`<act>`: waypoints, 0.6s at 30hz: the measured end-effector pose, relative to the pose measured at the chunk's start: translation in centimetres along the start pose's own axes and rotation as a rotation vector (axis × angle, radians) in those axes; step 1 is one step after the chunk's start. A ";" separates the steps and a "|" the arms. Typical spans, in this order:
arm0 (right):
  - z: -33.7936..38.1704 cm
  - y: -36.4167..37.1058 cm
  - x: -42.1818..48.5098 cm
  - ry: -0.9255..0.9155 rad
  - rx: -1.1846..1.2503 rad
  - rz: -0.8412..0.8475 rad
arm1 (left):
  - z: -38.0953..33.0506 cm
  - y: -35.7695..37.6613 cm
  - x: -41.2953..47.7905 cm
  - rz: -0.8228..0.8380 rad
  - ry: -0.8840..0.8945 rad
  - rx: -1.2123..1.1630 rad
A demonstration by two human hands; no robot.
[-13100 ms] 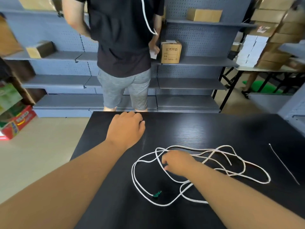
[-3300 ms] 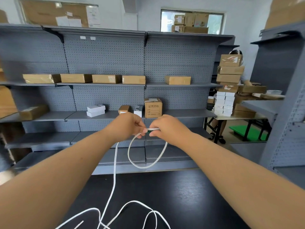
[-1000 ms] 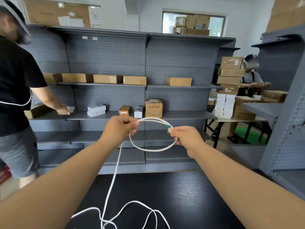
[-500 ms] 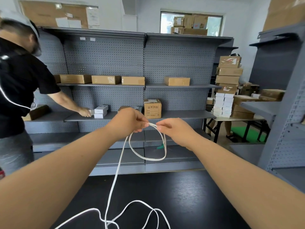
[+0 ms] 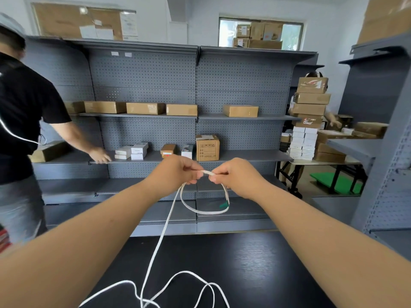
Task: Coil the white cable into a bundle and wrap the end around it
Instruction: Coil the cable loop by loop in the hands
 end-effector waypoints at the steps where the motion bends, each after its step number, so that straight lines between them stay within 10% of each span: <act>1: 0.0 -0.1 0.0 -0.001 -0.002 -0.005 | 0.4 0.1 -0.3 0.006 -0.013 -0.062; 18: -2.4 -1.5 0.2 0.081 0.326 -0.182 | 5.5 3.2 -2.5 -0.019 -0.162 -0.427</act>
Point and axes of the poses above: each hand's wrist, its own x-axis towards the middle knuckle, its own y-axis out of the palm, z = x × y, the point moved 5 cm from there along x, towards the middle knuckle, and after that the axes turned 8 degrees about x, right-handed, at the moved point
